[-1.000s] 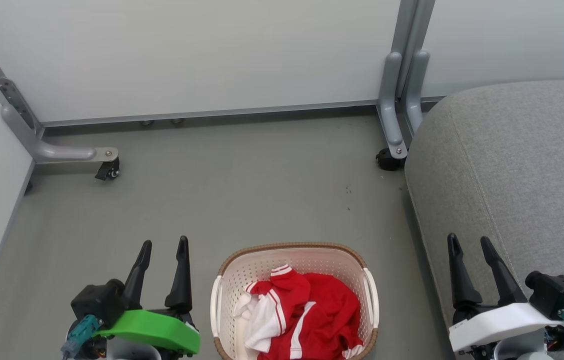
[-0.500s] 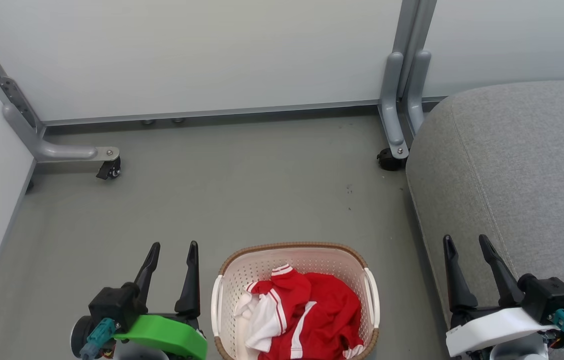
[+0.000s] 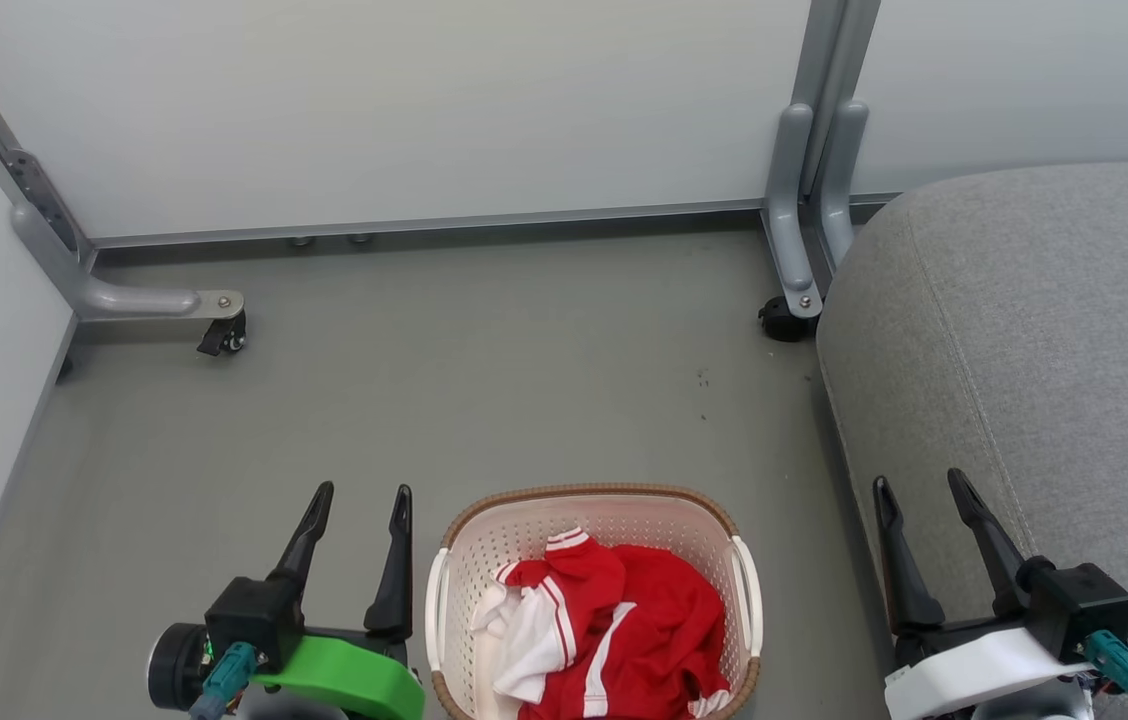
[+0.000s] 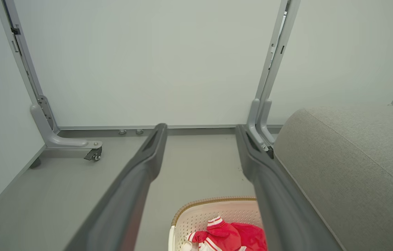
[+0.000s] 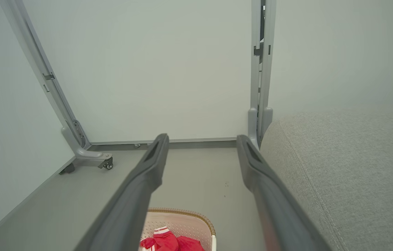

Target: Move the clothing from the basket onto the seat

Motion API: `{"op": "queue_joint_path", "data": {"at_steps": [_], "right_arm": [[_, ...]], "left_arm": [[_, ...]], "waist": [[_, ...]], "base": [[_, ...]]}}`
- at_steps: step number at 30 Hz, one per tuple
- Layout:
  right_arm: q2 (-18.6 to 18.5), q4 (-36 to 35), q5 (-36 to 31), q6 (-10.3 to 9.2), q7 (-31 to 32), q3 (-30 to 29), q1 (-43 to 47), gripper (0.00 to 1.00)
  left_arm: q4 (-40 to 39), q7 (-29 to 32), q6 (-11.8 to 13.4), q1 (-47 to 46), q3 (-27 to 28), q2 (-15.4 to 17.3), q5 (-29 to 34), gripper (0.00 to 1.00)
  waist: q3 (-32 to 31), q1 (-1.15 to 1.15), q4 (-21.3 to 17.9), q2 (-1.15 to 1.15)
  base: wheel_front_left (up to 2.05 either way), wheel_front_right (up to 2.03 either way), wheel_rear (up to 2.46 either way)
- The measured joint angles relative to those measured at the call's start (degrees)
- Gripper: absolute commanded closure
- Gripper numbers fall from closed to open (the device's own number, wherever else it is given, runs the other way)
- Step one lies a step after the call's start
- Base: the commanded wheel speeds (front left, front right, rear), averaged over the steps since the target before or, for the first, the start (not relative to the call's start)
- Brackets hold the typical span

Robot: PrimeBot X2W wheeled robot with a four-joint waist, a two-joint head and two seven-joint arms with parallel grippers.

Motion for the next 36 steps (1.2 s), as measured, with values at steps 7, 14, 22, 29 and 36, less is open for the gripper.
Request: {"op": "queue_joint_path", "data": {"at_steps": [7,14,22,29,36], "right_arm": [[0.00,-0.22,-1.96,0.01,-0.54,0.42,0.37,0.00],[-0.14,-0.16,-1.94,0.01,-0.54,0.63,0.46,0.00],[-0.38,-0.05,-1.92,0.01,-0.54,0.85,0.50,0.00],[-0.49,-0.04,-1.91,0.01,-0.54,1.07,0.50,0.00],[-0.66,-0.21,-1.83,0.01,-0.54,1.16,0.02,0.00]], "left_arm": [[0.13,-0.51,0.18,0.00,-0.23,0.02,1.74,0.00],[0.83,-0.52,0.38,0.00,-0.34,0.02,1.53,0.00],[1.27,-0.51,0.55,-0.01,-0.76,0.02,1.46,0.00],[1.52,-0.52,0.57,-0.02,-1.01,0.02,1.47,0.00],[3.07,-0.53,0.51,-0.34,-2.32,0.04,2.41,0.00]], "waist": [[-0.10,0.00,0.01,0.00],[0.01,0.00,-0.03,0.00],[0.05,0.01,0.02,0.00],[0.41,0.00,-0.04,0.00],[1.92,0.00,-0.46,0.00]], "base": [[0.00,0.00,0.00],[0.00,0.00,0.00],[0.00,0.00,0.00],[0.00,0.00,0.00],[0.00,0.00,0.00]]}}
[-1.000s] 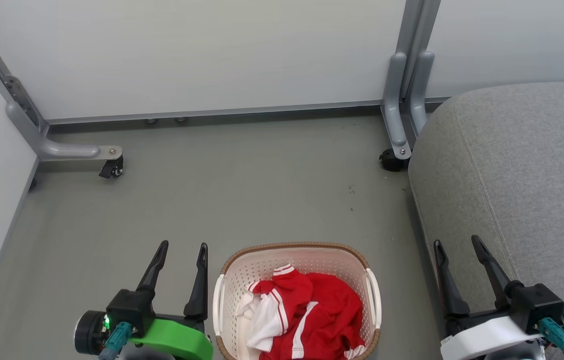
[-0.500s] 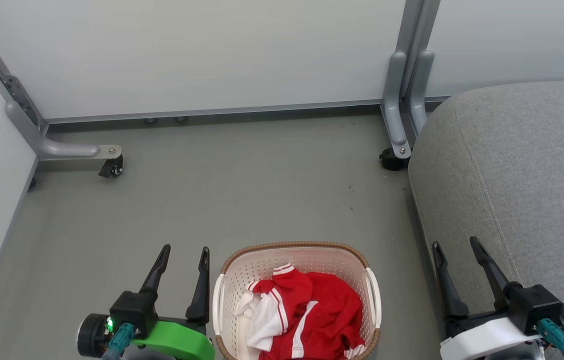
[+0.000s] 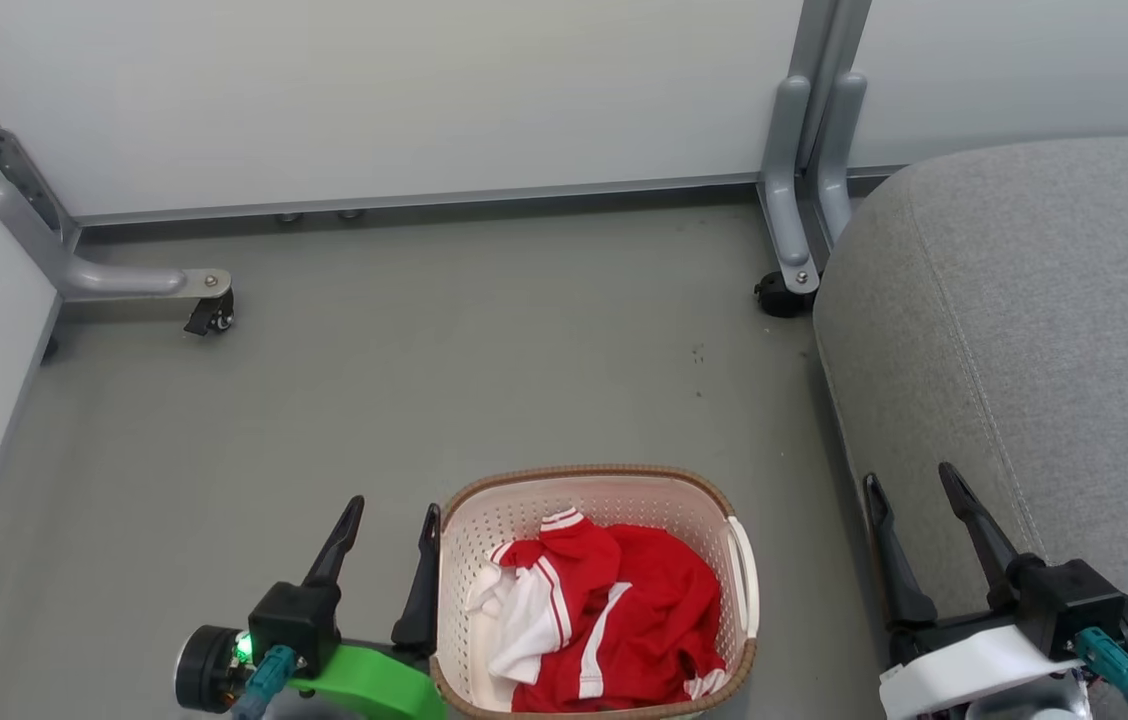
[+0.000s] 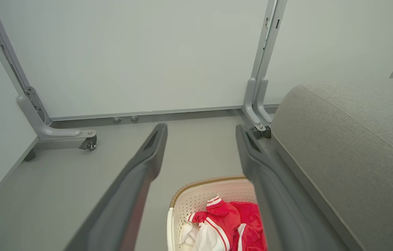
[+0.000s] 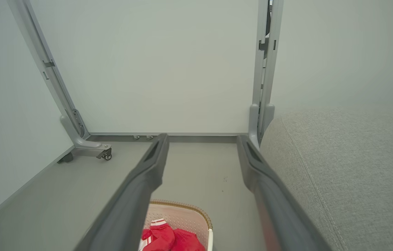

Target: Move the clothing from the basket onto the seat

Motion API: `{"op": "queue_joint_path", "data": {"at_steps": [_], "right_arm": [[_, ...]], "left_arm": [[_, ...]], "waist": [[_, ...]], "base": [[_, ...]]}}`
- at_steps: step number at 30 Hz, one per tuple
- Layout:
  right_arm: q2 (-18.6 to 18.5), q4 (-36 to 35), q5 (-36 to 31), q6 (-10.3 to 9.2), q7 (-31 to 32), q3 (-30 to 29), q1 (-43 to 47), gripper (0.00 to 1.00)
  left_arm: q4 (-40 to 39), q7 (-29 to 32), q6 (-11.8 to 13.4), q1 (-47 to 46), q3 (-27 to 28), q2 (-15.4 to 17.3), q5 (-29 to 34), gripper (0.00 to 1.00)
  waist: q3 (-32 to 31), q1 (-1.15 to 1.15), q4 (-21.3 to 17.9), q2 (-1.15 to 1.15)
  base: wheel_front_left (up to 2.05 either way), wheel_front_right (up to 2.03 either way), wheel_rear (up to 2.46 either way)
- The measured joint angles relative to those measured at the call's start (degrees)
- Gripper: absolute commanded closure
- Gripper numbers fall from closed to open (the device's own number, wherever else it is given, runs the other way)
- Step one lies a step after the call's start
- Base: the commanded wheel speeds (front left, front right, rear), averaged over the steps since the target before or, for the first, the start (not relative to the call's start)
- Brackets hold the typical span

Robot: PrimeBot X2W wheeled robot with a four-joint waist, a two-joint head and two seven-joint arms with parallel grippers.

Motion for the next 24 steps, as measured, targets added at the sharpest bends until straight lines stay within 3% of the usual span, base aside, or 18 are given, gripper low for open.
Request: {"op": "queue_joint_path", "data": {"at_steps": [11,24], "right_arm": [[-1.72,-0.35,0.18,0.00,0.00,2.01,-7.07,0.00],[-1.97,-1.80,1.21,0.00,0.00,5.57,-22.20,0.00]], "left_arm": [[5.42,-0.08,-1.18,-6.73,-3.98,0.00,1.49,0.00],[23.76,-0.07,-2.70,-24.33,-9.92,0.73,7.31,0.00]], "waist": [[7.45,0.00,-1.28,0.00],[22.55,0.01,-5.18,0.00]], "base": [[0.00,0.00,0.00],[0.00,0.00,0.00]]}}
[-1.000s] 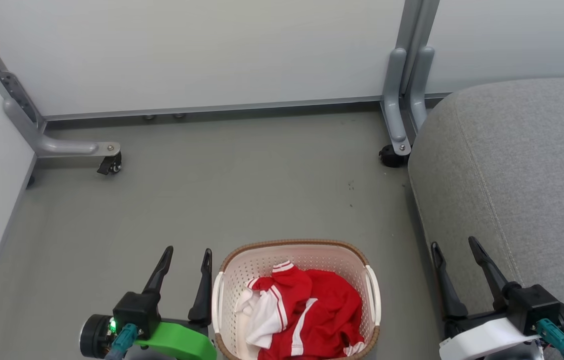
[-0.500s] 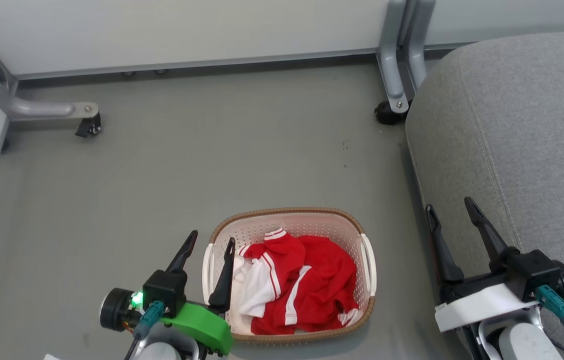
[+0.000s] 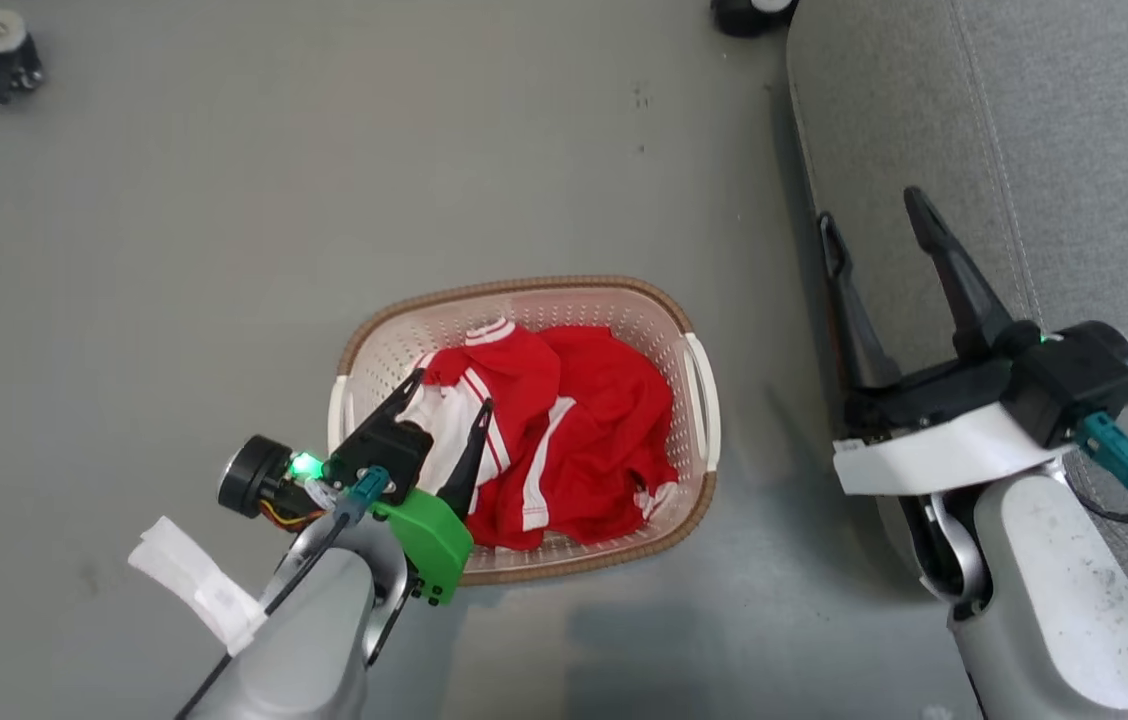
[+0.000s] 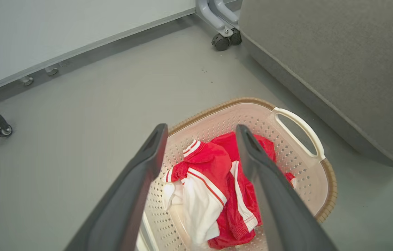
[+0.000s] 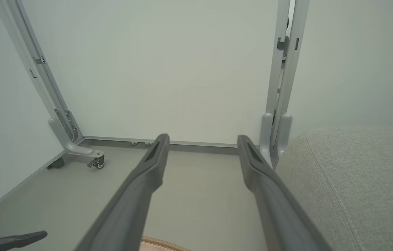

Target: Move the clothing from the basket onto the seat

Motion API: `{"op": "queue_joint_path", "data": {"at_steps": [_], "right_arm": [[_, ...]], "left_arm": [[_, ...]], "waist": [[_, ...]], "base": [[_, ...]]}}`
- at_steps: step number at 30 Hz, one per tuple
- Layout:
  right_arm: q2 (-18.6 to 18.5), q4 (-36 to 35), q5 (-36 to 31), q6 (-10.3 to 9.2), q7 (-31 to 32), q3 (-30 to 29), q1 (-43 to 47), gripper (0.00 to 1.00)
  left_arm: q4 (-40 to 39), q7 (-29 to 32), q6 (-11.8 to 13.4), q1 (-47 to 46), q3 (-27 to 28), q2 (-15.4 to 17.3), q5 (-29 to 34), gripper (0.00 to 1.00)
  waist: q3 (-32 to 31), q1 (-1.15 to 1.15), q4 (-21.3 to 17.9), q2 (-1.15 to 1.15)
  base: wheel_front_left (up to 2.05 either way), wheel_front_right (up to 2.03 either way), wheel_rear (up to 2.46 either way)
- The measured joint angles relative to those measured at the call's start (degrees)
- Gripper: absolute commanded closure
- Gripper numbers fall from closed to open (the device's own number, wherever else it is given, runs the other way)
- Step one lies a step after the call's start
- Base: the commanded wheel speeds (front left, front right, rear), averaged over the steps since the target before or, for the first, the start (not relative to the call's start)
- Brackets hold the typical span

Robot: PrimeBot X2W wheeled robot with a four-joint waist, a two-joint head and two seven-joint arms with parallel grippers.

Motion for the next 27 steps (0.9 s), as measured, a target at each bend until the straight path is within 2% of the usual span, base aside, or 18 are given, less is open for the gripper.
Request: {"op": "queue_joint_path", "data": {"at_steps": [5,14,22,27], "right_arm": [[0.05,-1.40,-0.13,0.00,0.00,0.12,-4.47,0.00],[0.93,-4.65,-0.34,0.00,0.00,-3.27,-9.48,0.00],[2.18,-6.55,-0.26,0.00,0.00,-2.89,-12.58,0.00],[2.94,-7.53,0.65,0.00,0.00,-1.87,-13.41,0.00]], "left_arm": [[10.09,0.01,-0.24,-8.67,-4.21,1.03,1.76,0.00],[21.27,0.58,-0.29,-22.31,-10.89,1.69,1.89,0.00],[29.75,4.30,0.04,-28.26,-12.71,3.02,3.43,0.00],[31.50,5.54,2.83,-29.86,-13.45,4.61,4.03,0.00]], "waist": [[6.60,0.00,-2.41,0.00],[17.81,0.00,-6.65,0.00],[26.27,0.00,-10.66,0.00],[29.86,0.00,-13.46,0.00]], "base": [[0.00,0.00,0.00],[0.00,0.00,0.00],[0.00,0.00,0.00],[0.00,0.00,0.00]]}}
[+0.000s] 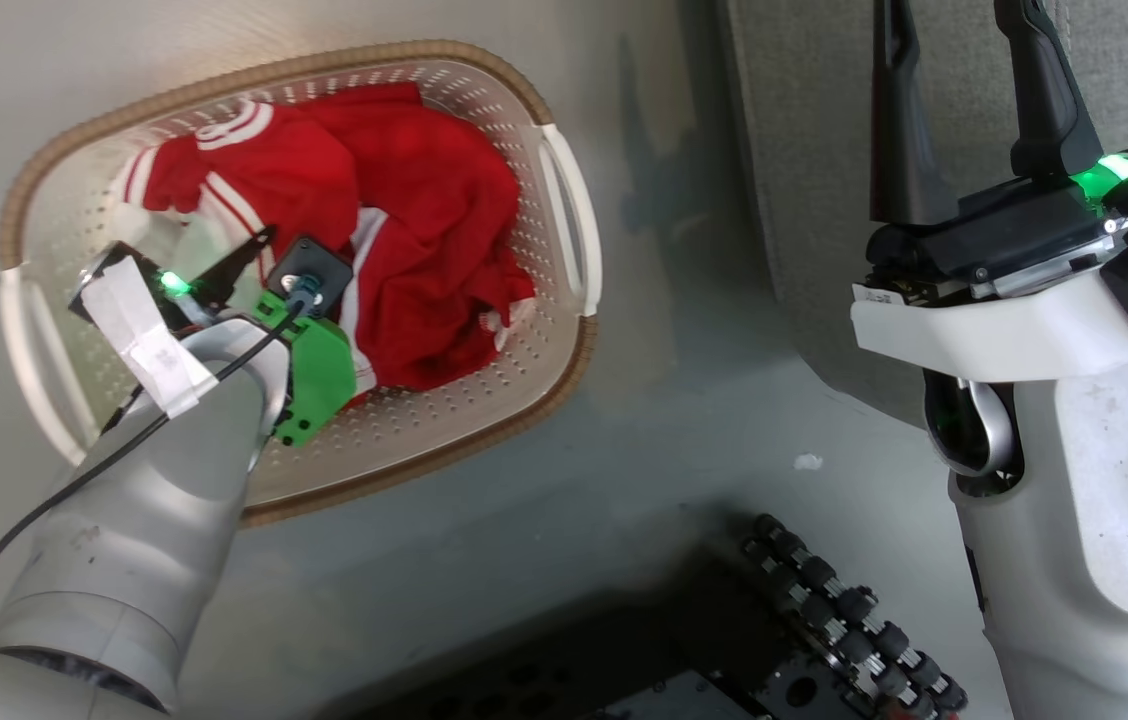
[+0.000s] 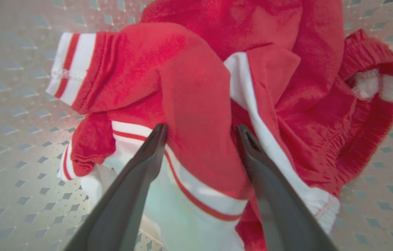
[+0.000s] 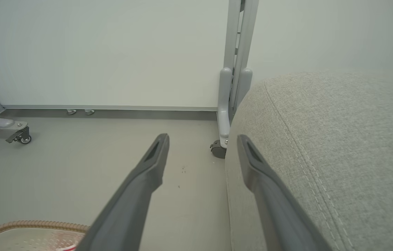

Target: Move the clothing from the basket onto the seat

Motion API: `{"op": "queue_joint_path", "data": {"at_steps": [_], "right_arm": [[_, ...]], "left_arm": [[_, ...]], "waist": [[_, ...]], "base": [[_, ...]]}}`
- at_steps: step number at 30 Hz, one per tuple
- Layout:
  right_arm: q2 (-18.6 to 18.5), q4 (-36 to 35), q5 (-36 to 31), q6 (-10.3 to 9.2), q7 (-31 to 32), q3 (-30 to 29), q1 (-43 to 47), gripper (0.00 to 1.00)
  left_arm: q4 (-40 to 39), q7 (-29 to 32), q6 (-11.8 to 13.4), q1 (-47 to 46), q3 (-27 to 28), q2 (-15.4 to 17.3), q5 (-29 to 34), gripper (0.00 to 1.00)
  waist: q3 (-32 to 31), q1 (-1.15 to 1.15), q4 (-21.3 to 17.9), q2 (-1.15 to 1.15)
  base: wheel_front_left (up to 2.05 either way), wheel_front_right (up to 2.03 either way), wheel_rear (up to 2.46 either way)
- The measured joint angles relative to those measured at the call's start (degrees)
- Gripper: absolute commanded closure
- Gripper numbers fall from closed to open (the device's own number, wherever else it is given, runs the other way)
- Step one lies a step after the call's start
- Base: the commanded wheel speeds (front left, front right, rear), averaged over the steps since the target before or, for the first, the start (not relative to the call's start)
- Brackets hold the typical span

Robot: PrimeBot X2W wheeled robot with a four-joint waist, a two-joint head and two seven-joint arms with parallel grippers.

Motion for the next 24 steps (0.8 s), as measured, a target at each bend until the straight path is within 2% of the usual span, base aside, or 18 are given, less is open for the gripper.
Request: {"op": "queue_joint_path", "data": {"at_steps": [4,9,10,11,18,24], "right_arm": [[0.25,-0.37,1.14,0.00,0.00,0.75,-0.26,0.00],[0.29,-1.02,2.29,0.00,0.00,1.97,-0.30,0.00],[0.32,-1.04,2.29,0.00,0.00,2.19,-0.30,0.00],[0.32,-1.04,2.27,0.00,0.00,2.25,-0.30,0.00],[0.43,-0.31,3.02,0.00,0.00,1.52,0.05,0.00],[0.43,0.47,2.78,0.00,0.00,-0.19,2.24,0.00]], "left_arm": [[0.80,0.51,4.83,-0.91,-0.31,1.88,0.76,0.00],[1.23,1.47,7.87,-1.34,-0.27,3.24,0.75,0.00],[1.32,1.53,8.25,-1.38,-0.26,3.37,0.73,0.80],[1.38,1.46,8.43,-1.42,-0.19,3.38,0.55,1.00],[1.59,-1.60,9.47,-1.12,0.46,1.82,-1.34,1.00],[0.82,-4.47,9.57,2.59,1.38,-2.11,-4.07,1.00]], "waist": [[1.89,0.00,-2.37,0.00],[3.44,0.00,-4.61,0.00],[3.66,0.00,-4.98,0.00],[3.80,0.00,-5.25,0.00],[2.41,0.00,-5.54,0.00],[-1.72,0.00,-4.34,0.00]], "base": [[0.00,0.00,0.00],[0.00,0.00,0.00],[0.00,0.00,0.00],[0.00,0.00,0.00],[0.00,0.00,0.00],[0.00,0.00,0.00]]}}
